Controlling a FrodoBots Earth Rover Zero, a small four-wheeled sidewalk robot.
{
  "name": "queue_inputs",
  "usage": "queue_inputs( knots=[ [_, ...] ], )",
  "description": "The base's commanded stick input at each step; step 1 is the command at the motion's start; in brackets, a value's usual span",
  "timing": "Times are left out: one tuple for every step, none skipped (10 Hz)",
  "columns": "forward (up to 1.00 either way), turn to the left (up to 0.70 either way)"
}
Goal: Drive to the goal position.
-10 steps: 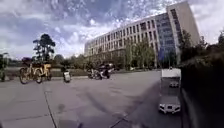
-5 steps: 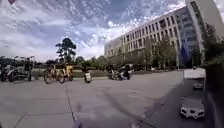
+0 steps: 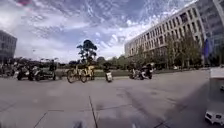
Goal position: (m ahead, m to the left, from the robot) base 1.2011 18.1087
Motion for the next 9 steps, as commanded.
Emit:
queue_inputs(
  knots=[
    [0.0,0.7],
    [0.0,0.7],
    [0.0,0.7],
    [0.0,0.7],
    [0.0,0.7],
    [0.0,0.7],
    [0.0,0.7],
    [0.0,0.7],
    [0.0,0.7]
  ],
)
